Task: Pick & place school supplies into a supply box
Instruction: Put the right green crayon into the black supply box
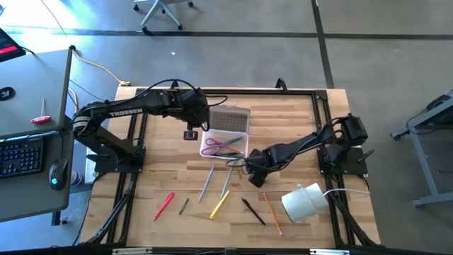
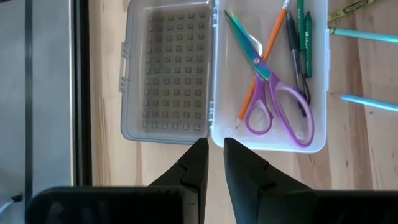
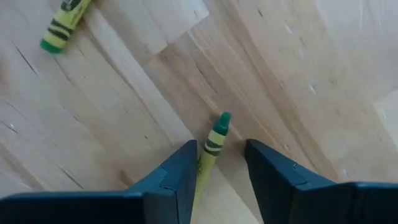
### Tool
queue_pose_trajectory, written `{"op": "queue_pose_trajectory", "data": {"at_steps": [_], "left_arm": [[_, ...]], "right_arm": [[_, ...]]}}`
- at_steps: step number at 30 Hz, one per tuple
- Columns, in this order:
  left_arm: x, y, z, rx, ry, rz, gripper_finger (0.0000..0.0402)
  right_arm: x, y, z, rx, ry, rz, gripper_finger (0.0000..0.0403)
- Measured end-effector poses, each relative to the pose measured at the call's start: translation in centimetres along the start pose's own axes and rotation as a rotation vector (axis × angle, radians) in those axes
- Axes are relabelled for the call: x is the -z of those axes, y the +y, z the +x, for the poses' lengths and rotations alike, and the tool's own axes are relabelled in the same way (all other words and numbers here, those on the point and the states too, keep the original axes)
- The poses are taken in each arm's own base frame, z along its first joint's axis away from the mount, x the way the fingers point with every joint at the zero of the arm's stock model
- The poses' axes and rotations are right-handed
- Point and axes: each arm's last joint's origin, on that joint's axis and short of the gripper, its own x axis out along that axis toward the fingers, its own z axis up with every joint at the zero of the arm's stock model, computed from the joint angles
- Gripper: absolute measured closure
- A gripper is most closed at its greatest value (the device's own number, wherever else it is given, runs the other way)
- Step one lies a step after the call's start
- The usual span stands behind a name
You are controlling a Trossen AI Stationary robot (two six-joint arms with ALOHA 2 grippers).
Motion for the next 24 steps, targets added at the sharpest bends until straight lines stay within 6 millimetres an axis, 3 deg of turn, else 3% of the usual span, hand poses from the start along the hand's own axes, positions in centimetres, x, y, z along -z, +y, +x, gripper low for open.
{"op": "queue_pose_trajectory", "data": {"at_steps": [4,9,12,16,19,24], "left_arm": [[-0.1,0.1,0.0,-0.006,-0.013,-0.001,0.0316],[-0.1,0.1,0.0,-0.006,-0.012,-0.002,0.0316],[-0.1,0.1,0.0,-0.006,-0.012,-0.002,0.0316],[-0.2,0.1,0.0,-0.008,-0.015,-0.01,0.0316],[-0.3,0.2,0.0,-0.021,-0.031,-0.011,0.0316],[-0.6,0.3,0.0,-0.039,-0.062,-0.015,0.0316]], "right_arm": [[0.0,0.0,0.2,-0.004,0.008,-0.025,0.0306],[-0.3,-0.5,0.4,-0.01,0.028,-0.05,0.0388],[-0.7,-0.8,0.0,-0.026,0.029,-0.055,0.0384],[-1.3,-1.0,-2.3,0.017,-0.015,-0.107,0.0381],[-2.6,-1.6,-5.4,0.107,-0.185,-0.16,0.0396],[-6.0,-2.3,-8.1,0.124,-0.496,-0.251,0.0388]]}}
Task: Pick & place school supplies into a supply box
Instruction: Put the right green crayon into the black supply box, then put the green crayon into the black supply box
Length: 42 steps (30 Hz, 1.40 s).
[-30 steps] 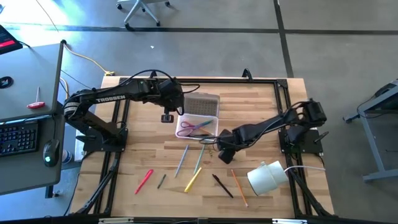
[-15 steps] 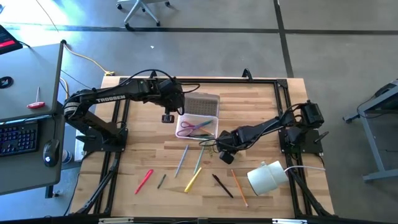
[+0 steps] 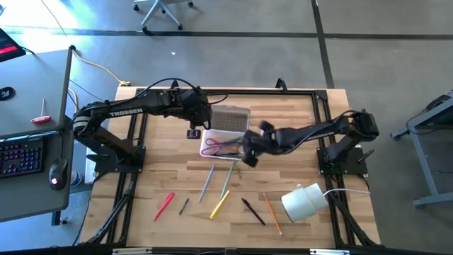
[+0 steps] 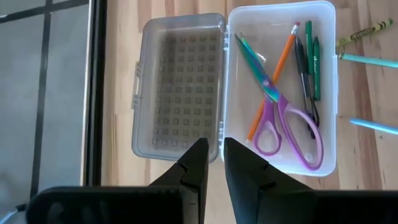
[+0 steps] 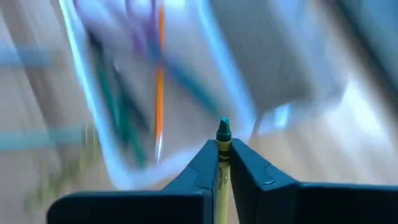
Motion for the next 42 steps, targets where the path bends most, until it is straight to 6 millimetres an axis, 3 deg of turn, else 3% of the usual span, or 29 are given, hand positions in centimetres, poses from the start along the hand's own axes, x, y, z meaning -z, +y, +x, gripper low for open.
{"op": "queue_pose_trajectory", "data": {"at_steps": [3,9,14,21,30,37,42], "left_arm": [[0.0,0.0,0.0,0.0,0.002,0.0,0.0316],[0.1,0.0,0.0,0.004,0.011,-0.001,0.0316],[0.1,0.0,0.0,0.0,0.012,-0.003,0.0316],[0.1,0.0,0.0,0.0,0.01,-0.027,0.0316],[0.1,0.0,0.0,-0.005,0.012,-0.028,0.0316],[0.1,0.1,0.0,-0.046,0.029,-0.029,0.0316],[0.1,0.1,0.0,-0.045,0.029,-0.029,0.0316]], "right_arm": [[-2.1,-0.8,1.0,-0.062,-0.134,-0.106,0.0393],[-3.2,-1.1,4.5,-0.265,-0.209,-0.196,0.0393],[-1.8,-0.6,7.1,-0.327,-0.107,-0.219,0.0392],[-0.9,-0.1,8.5,-0.333,-0.038,-0.219,0.0381],[-0.7,-0.2,7.7,-0.306,0.03,-0.24,0.0301],[-3.5,1.6,2.3,-0.373,0.188,-0.025,0.0286],[-2.9,4.3,0.7,-0.422,0.234,0.043,0.0286]]}}
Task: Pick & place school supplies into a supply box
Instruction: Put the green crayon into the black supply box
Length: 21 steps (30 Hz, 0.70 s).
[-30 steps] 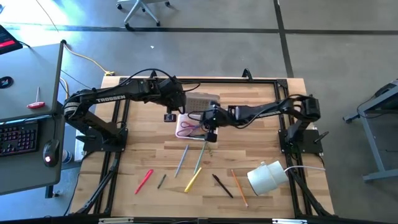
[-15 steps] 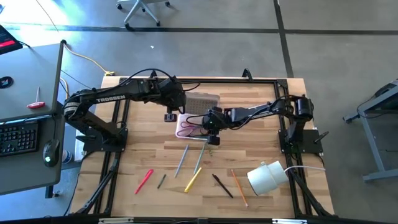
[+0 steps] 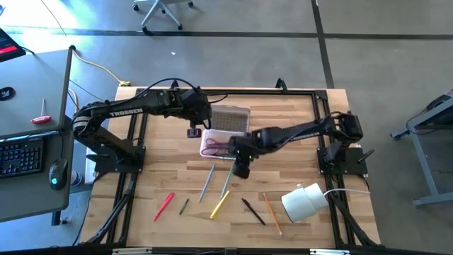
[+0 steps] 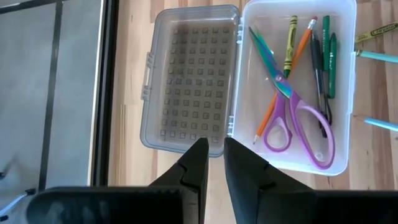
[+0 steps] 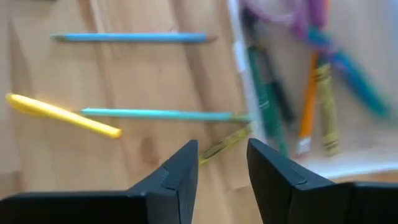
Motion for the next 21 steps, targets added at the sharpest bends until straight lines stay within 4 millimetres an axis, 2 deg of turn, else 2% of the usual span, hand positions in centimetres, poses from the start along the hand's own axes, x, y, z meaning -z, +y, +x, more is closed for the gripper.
{"op": "queue_pose_trajectory", "data": {"at_steps": [5,11,21], "left_arm": [[0.0,0.0,0.0,0.0,0.0,0.0,0.0316],[0.0,0.0,0.0,0.0,-0.001,0.0,0.0316],[0.1,-0.1,0.0,0.009,0.011,-0.107,0.0316]], "right_arm": [[1.5,1.5,0.3,0.047,0.035,0.144,0.0286],[1.9,2.2,1.2,0.117,0.001,0.217,0.0286],[3.2,2.8,6.0,0.123,0.119,0.301,0.0286]]}}
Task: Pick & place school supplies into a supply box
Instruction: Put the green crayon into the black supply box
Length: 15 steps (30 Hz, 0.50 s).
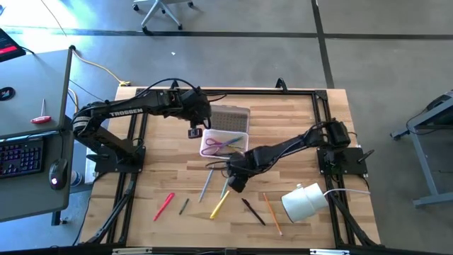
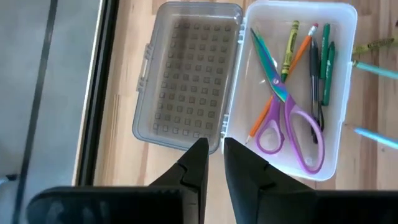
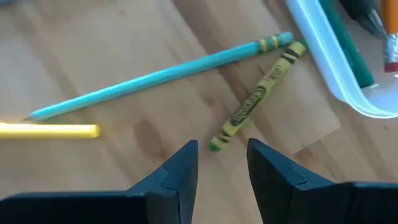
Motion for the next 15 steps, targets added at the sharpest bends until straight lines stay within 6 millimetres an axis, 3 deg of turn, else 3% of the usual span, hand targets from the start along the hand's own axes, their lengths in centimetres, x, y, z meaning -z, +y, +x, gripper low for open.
{"op": "queue_pose_trajectory", "data": {"at_steps": [15], "left_arm": [[1.8,-0.9,-0.3,-0.013,0.21,-0.267,0.0316]], "right_arm": [[-0.2,0.2,1.2,0.089,-0.121,0.072,0.0294]]}}
